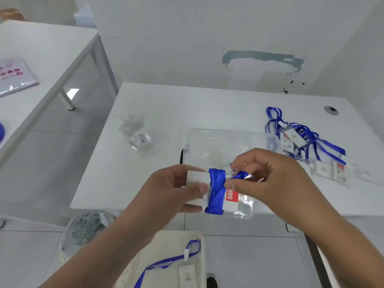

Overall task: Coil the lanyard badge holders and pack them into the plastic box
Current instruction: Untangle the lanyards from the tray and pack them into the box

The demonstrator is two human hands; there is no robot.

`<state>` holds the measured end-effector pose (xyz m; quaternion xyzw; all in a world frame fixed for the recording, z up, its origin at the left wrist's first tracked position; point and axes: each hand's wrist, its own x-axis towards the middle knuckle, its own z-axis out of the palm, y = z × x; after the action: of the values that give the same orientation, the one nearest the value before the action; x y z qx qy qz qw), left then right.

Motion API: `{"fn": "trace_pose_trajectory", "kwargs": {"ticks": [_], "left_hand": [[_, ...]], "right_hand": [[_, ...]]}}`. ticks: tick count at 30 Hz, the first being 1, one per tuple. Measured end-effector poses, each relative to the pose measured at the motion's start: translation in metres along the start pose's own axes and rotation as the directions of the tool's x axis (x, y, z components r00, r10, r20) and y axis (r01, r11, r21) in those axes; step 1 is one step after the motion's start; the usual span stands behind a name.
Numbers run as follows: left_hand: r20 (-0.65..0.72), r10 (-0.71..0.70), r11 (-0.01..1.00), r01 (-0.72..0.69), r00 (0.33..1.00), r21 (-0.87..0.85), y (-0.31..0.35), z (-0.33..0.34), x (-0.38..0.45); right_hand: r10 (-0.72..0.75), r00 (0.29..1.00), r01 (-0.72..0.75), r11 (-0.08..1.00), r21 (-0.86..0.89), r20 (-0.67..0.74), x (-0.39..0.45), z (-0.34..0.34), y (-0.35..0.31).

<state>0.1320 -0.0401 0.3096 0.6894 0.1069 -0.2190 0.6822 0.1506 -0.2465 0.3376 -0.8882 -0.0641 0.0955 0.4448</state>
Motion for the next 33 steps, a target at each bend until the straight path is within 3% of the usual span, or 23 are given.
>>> {"fn": "trace_pose_trajectory", "kwargs": {"ticks": [5, 10, 15, 22, 28, 33], "left_hand": [[-0.177, -0.034, 0.999, 0.028, 0.984, -0.040, 0.021, 0.035, 0.064], [-0.234, -0.164, 0.979, 0.187, 0.958, 0.081, 0.013, 0.064, 0.117], [-0.281, -0.349, 0.894, 0.408, 0.894, 0.187, 0.000, 0.081, 0.155], [-0.387, -0.443, 0.750, 0.571, 0.809, 0.334, -0.024, 0.085, 0.203], [-0.445, -0.463, 0.693, 0.626, 0.766, 0.357, -0.042, 0.085, 0.219], [-0.386, -0.421, 0.750, 0.555, 0.821, 0.361, -0.037, 0.085, 0.208]], "right_hand": [[0.049, 0.998, -0.046, 0.996, -0.073, 0.034, 0.065, -0.038, 0.041], [0.095, 0.987, -0.058, 0.961, -0.269, 0.128, 0.118, -0.032, 0.088], [0.154, 0.965, -0.049, 0.901, -0.432, 0.212, 0.145, 0.006, 0.128], [0.244, 0.944, -0.121, 0.883, -0.454, 0.224, 0.166, 0.040, 0.157], [0.266, 0.936, -0.134, 0.876, -0.464, 0.231, 0.172, 0.055, 0.163], [0.256, 0.938, -0.111, 0.860, -0.498, 0.234, 0.169, 0.061, 0.167]]}}
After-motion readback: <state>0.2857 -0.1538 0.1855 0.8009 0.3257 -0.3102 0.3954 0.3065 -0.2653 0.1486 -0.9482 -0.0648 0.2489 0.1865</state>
